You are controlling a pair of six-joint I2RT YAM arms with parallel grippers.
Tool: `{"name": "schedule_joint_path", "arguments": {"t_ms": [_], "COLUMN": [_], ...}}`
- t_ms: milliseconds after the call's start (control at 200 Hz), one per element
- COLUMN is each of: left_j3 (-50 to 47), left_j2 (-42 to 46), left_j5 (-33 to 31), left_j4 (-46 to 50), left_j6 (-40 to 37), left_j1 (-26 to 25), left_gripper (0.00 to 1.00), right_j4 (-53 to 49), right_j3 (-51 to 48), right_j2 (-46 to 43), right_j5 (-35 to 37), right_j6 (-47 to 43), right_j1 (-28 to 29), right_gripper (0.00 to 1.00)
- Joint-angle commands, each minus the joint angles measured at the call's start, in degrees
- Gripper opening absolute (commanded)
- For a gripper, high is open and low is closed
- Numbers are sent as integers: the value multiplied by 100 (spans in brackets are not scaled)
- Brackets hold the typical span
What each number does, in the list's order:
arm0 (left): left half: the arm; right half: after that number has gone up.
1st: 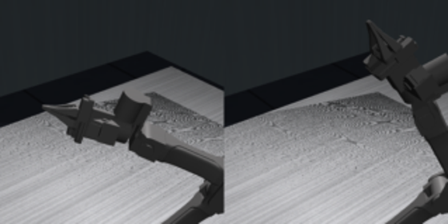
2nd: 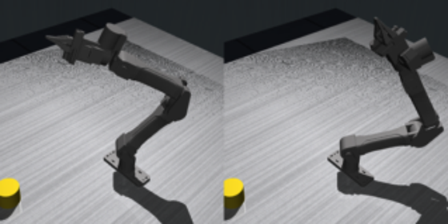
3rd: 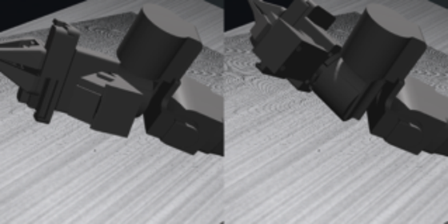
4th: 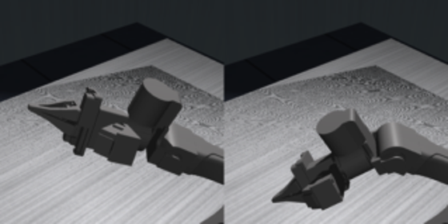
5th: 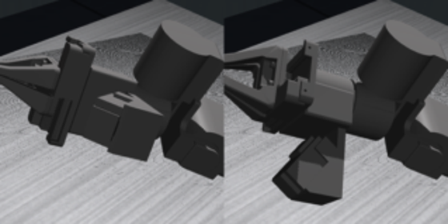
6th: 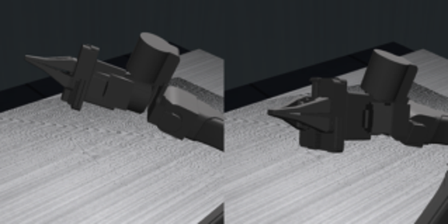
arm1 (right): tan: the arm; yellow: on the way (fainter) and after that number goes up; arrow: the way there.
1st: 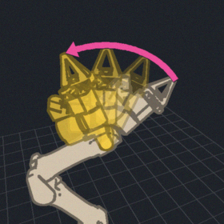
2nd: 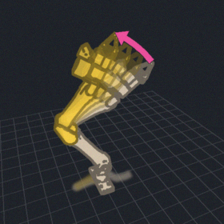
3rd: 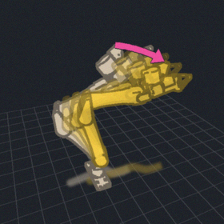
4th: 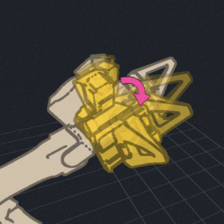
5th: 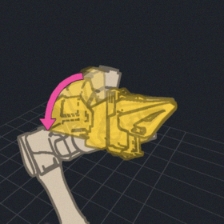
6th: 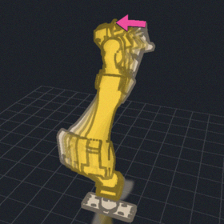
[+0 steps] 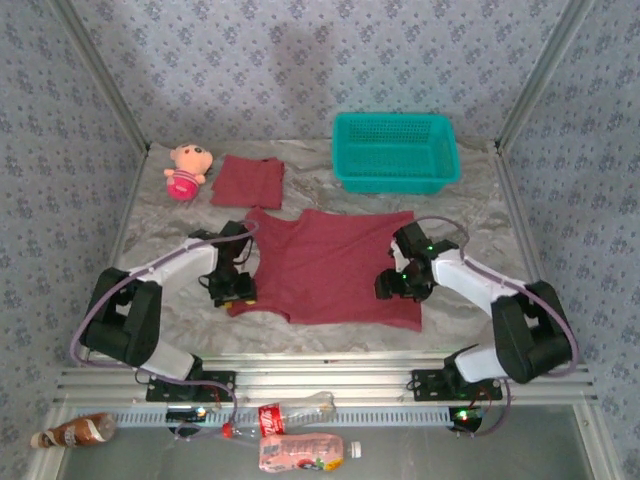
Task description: Fold and stack the tank tops
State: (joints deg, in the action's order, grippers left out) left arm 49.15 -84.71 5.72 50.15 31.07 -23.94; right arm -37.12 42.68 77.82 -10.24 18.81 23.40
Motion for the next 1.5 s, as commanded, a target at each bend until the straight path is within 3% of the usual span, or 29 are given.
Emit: {"name": "schedule_joint_path", "arguments": {"t_ms": [0, 130, 265, 390, 600, 765, 924, 989, 1194, 1309, 1494], "left_j3": [479, 841, 677, 162, 145, -125, -142, -135, 147, 389, 876], "left_j2": [293, 271, 212, 299, -554, -560, -677, -629, -464, -451, -350], "left_j5": [-19, -49, -51, 5, 2, -246, -176, -224, -145, 11, 371], "left_j4": [549, 499, 165, -1074, -2031, -2083, -2102, -2018, -1498, -1160, -418], "left_j6": [914, 1876, 3067, 4027, 4390, 4567, 4515, 4476, 4266, 3962, 3087], "left_j1": [-402, -1370, -2195, -2698, -3117, -3160, -3168, -3169, -3153, -3087, -2444], "left_gripper": [53, 54, 55, 56, 55, 48, 34, 23, 9, 6, 7], "right_j4": [-1112, -1328, -1596, -1459, -1051, -744, -526, -505, -701, -903, -1341], "right_j3": [13, -96, -85, -298, -667, -837, -964, -1017, -1029, -937, -580], "right_j2": [-686, -1012, -1029, -1174, -996, -731, -496, -519, -975, -1229, -1375], "right_j5": [692, 604, 728, 546, 367, 137, -3, 50, 350, 508, 425], "right_j6": [561, 475, 773, 1146, 1551, 1679, 2014, 2129, 2366, 2430, 2370], "right_j1": [-10, -203, 31, -251, -117, -33, 129, 165, 265, 275, 227], "right_gripper": [69, 69, 70, 67, 65, 61, 53, 47, 29, 20, 19]}}
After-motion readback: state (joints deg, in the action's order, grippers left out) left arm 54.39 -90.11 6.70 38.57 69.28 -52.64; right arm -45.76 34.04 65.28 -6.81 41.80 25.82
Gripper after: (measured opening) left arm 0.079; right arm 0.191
